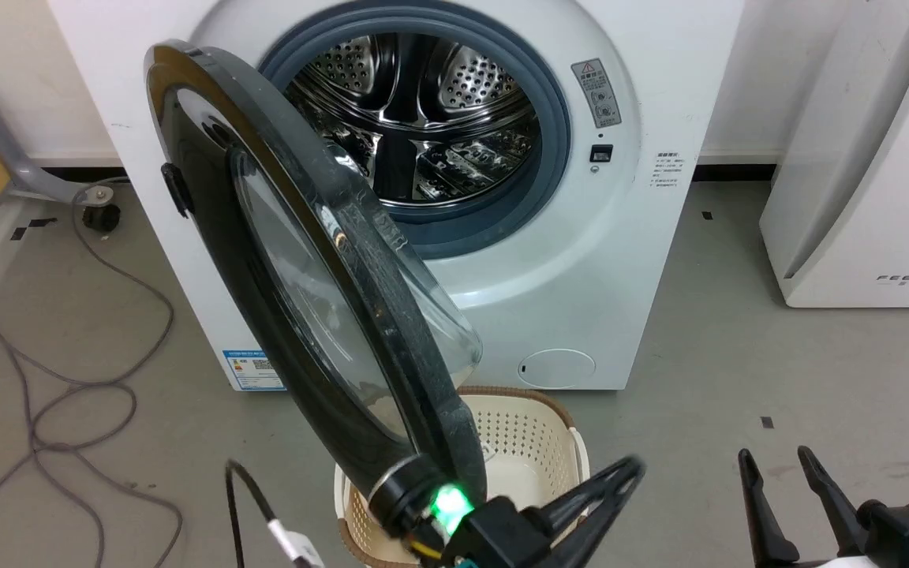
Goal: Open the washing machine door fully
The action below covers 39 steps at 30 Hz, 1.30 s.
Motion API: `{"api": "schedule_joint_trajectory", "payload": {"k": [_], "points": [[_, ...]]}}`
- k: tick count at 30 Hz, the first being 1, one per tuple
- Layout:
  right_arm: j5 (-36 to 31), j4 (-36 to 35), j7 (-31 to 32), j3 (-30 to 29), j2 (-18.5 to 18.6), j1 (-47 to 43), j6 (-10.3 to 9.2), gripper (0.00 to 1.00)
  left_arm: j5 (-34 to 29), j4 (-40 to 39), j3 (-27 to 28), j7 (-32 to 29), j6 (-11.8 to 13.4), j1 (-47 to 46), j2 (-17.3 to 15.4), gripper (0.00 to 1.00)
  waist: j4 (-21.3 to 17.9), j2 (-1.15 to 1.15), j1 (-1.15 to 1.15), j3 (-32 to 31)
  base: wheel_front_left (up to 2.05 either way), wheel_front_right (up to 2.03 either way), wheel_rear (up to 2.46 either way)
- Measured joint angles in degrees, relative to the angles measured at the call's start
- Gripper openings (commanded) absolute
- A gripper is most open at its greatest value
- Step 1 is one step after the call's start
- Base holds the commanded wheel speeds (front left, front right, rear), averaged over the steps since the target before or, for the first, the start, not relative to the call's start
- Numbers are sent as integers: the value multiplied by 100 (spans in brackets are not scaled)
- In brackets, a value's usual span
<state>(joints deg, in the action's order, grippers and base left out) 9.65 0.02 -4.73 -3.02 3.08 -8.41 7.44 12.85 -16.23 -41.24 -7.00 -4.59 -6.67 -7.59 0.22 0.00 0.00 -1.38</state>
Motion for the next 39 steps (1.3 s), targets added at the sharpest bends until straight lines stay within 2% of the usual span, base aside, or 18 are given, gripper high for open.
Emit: {"api": "schedule_joint_trajectory", "payload": {"k": [6,14,21,29,39], "points": [[0,37,0,-2,0,0,0,100,27,623,68,-46,151,177,-113,0,-10,0,0,7,0,0,0],[0,93,1,34,0,3,0,100,-7,1685,387,437,471,-287,171,0,-36,0,0,25,0,0,0],[40,203,-1,70,0,3,0,100,146,2145,638,769,703,-482,312,0,-55,0,0,24,0,0,0],[96,377,-40,149,0,6,0,100,144,2106,675,816,872,-373,254,0,-31,0,0,-4,0,0,0],[153,605,-70,216,-1,15,0,100,186,1433,856,792,1249,420,-155,0,-15,0,0,-50,0,0,0]]}}
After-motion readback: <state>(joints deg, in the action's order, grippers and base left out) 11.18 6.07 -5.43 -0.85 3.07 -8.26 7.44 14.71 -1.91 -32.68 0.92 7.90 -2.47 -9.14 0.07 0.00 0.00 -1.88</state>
